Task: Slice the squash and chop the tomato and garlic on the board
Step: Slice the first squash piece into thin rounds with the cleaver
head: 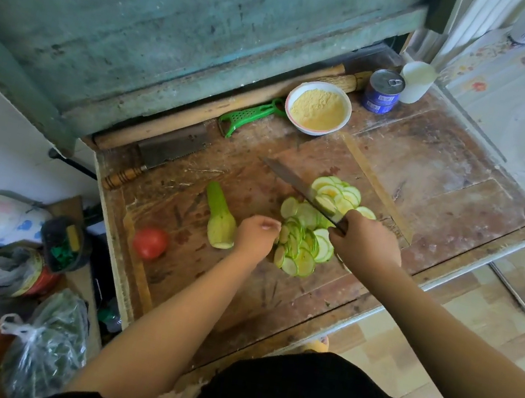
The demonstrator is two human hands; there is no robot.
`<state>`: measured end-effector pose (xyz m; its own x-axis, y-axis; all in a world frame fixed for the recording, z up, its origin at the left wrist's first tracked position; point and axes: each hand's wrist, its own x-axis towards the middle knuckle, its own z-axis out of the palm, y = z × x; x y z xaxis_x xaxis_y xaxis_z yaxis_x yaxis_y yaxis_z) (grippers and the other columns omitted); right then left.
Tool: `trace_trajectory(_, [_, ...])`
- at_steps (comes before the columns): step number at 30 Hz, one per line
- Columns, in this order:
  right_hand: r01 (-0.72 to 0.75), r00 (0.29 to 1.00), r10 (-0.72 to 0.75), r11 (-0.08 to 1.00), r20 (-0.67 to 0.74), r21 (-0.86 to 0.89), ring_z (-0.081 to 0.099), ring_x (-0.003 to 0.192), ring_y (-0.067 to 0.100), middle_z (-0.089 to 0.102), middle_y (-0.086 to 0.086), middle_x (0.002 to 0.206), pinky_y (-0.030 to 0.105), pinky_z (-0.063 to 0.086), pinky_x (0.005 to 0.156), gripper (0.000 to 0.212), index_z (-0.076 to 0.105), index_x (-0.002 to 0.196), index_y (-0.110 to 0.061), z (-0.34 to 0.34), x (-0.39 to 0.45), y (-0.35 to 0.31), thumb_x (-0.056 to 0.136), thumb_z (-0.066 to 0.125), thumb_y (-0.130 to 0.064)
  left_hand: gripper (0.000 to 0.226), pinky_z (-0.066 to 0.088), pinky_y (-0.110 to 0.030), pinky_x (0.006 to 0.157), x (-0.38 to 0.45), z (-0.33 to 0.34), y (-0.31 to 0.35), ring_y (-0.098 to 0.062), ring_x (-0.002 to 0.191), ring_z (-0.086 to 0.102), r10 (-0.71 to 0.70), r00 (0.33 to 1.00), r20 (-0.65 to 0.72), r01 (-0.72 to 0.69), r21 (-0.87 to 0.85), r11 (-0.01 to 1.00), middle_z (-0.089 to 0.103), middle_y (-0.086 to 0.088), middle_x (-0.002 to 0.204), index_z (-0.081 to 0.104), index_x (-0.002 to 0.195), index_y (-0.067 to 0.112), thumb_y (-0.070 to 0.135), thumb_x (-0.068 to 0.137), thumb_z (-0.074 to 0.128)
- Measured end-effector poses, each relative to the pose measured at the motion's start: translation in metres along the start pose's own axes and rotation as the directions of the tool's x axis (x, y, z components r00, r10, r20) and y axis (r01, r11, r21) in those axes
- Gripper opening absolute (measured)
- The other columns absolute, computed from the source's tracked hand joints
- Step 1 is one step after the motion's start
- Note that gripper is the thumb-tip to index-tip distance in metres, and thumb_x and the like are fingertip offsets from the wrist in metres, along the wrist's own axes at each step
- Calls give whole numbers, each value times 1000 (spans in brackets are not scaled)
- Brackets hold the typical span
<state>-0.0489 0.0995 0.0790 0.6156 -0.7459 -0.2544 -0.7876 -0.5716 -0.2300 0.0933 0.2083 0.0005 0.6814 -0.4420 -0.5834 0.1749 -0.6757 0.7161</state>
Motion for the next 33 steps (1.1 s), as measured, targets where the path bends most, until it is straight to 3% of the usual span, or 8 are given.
trace_trajectory(3, [85, 995, -93, 985, -45, -150, 56, 62, 29, 59, 4, 72, 26, 31, 49, 22, 52, 101, -13, 3, 3, 15, 90, 49, -32, 15, 50, -33, 83, -13, -3, 12, -28, 99, 63, 52, 999, -7, -50, 135, 990, 71, -9, 100, 69, 83, 22, 21, 91, 56])
trace_trajectory(6, [147, 986, -161, 963, -42, -226, 56, 62, 27, 63, 2, 75, 25, 29, 47, 21, 51, 105, -16, 9, 2, 26, 91, 49, -31, 19, 44, -28, 75, -30, -4, 21, -25, 95, 61, 175, 978, -116, -147, 215, 965, 68, -7, 98, 67, 96, 9, 23, 93, 55])
trace_trajectory(10, [163, 980, -181, 966, -78, -198, 63, 70, 27, 66, 2, 80, 26, 32, 51, 23, 51, 110, -18, 12, 2, 32, 91, 48, -31, 11, 49, -40, 71, -52, 1, 28, -21, 78, 55, 504, 794, -340, -423, 286, 860, 57, 1, 81, 59, 83, 13, 23, 87, 60])
trace_trajectory(12, [184, 974, -207, 958, -86, -218, 63, 71, 26, 66, 1, 83, 26, 31, 51, 27, 50, 114, -18, 11, 3, 36, 91, 49, -32, 13, 48, -40, 75, -50, 7, 37, -17, 83, 54, 601, 768, -220, -512, 352, 783, 52, 8, 84, 62, 87, 19, 31, 83, 67])
trace_trajectory(16, [273, 949, -303, 930, -89, -247, 60, 67, 25, 66, 0, 85, 26, 33, 51, 31, 48, 115, -17, 9, 2, 50, 89, 55, -34, 42, 35, -40, 95, -37, 25, 64, -20, 114, 43, 439, 893, 102, -422, 528, 737, 55, 5, 117, 64, 115, 36, 56, 78, 66])
trace_trajectory(20, [352, 894, -405, 899, -193, -259, 50, 39, 24, 59, -1, 55, 18, 19, 40, 32, 61, 88, -13, 14, 4, 64, 64, 80, -22, 37, 30, -39, 92, -27, 35, 79, -20, 107, 51, 407, 894, 190, -436, 577, 690, 55, 5, 115, 65, 114, 40, 54, 80, 65])
trace_trajectory(23, [389, 869, -449, 880, -208, -273, 42, 31, 21, 52, -3, 44, 15, 16, 40, 36, 63, 76, -13, 14, 7, 71, 49, 86, -20, 30, 26, -36, 86, -19, 43, 84, -19, 99, 55, 427, 886, 181, -451, 553, 701, 56, 5, 110, 68, 112, 35, 47, 85, 64])
trace_trajectory(33, [509, 828, -553, 810, -91, -292, 44, 34, 20, 51, -3, 45, 21, 29, 36, 37, 61, 77, -15, 17, 10, 79, 51, 85, -25, 13, 26, -41, 99, 8, 60, 90, -21, 103, 56, 359, 933, 30, -312, 567, 763, 64, 3, 107, 72, 96, 30, 35, 86, 66])
